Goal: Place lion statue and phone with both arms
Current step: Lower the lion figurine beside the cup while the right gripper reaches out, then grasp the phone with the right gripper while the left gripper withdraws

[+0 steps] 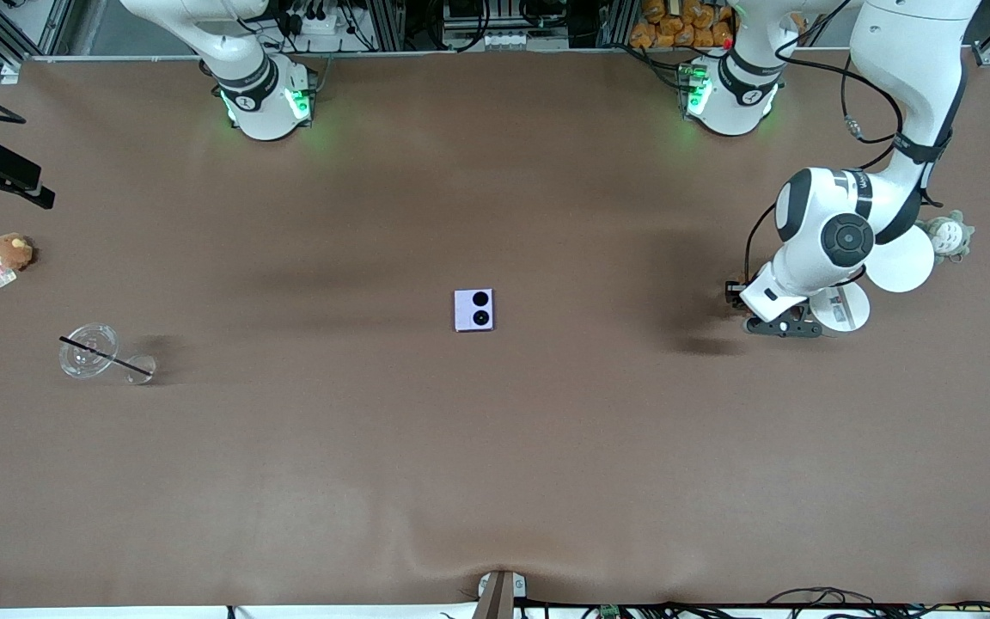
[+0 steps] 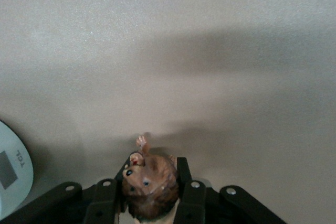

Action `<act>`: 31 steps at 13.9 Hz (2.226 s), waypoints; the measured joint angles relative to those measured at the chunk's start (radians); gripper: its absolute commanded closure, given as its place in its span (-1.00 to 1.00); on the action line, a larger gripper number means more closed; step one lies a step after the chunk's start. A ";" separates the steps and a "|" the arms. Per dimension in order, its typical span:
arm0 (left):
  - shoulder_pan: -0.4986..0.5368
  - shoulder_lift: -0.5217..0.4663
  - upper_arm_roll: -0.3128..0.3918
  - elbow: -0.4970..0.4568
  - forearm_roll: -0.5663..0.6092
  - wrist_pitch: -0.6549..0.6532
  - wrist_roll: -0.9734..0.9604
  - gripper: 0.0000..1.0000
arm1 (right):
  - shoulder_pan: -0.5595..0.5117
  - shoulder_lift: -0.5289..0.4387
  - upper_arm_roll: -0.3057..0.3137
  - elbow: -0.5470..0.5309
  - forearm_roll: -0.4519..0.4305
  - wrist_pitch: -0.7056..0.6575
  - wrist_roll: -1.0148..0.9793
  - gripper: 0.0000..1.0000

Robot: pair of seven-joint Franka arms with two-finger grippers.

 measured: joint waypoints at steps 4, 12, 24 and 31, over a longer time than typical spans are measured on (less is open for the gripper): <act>0.033 0.010 0.001 0.000 0.036 0.026 0.000 0.89 | 0.000 0.000 0.000 0.000 0.000 0.000 0.000 -1.00; 0.036 0.053 0.001 0.023 0.037 0.051 0.000 -1.00 | 0.026 0.021 0.009 -0.004 0.000 0.007 0.000 -1.00; 0.036 0.027 -0.013 0.344 0.037 -0.320 0.000 -1.00 | 0.485 0.365 0.020 -0.036 0.001 0.336 0.275 -1.00; 0.042 -0.013 -0.014 0.681 0.009 -0.661 -0.003 -1.00 | 0.674 0.555 0.019 -0.108 0.001 0.629 0.336 -1.00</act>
